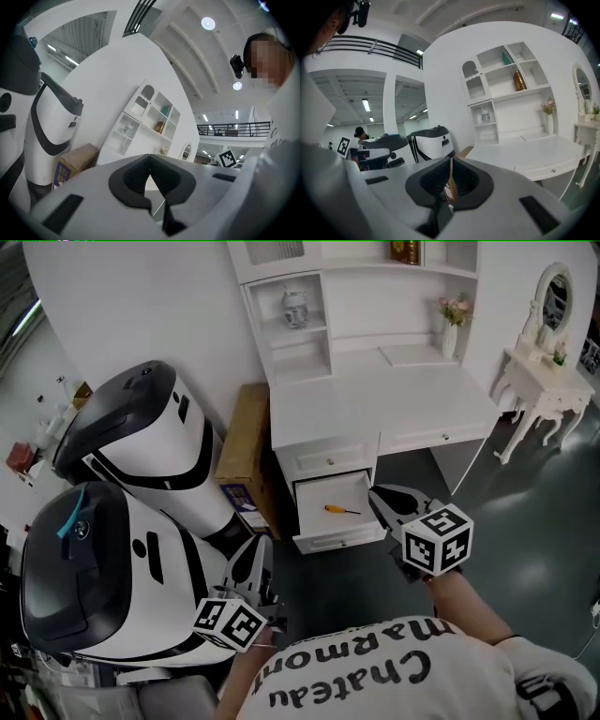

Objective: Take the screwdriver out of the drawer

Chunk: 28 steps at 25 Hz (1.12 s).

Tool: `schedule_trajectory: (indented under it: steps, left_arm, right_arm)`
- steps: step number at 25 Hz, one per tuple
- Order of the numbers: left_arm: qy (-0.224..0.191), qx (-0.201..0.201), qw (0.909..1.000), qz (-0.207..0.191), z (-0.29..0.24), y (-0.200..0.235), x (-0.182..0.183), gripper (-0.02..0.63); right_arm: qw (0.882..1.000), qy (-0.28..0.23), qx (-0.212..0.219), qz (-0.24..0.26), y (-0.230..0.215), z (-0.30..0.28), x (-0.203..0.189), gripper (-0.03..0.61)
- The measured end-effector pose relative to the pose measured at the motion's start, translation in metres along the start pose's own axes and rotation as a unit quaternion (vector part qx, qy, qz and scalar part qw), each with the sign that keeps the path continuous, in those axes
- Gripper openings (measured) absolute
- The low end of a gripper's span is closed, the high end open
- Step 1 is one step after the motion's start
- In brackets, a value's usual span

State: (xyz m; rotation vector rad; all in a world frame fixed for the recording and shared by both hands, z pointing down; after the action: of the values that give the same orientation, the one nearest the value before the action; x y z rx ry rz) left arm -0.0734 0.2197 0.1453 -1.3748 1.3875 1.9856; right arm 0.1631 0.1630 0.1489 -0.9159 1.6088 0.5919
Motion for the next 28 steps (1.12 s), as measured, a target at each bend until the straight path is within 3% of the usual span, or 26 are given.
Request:
schedule_trajectory:
  steps: [19, 28]
  left_arm:
    - [0.031, 0.013, 0.9994, 0.002, -0.035, 0.017, -0.017, 0.023]
    - [0.074, 0.036, 0.9960, 0.037, -0.064, 0.072, -0.047, 0.023]
  right_arm:
    - [0.998, 0.024, 0.016, -0.054, -0.032, -0.030, -0.033, 0.033]
    - [0.990, 0.071, 0.024, -0.116, -0.049, -0.079, -0.079, 0.034]
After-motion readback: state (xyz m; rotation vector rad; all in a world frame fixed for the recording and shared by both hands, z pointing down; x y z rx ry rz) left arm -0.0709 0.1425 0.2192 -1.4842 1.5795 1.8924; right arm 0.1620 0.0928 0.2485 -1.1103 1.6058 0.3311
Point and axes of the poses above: the fingertips, and each gripper's own axes: z backward along the fingers, y to its left, x out of its top, the point moved 3 cm from there along z, backward along the fingers, and after that the axes turned 6 degrees about z, right-handed, at the moved point
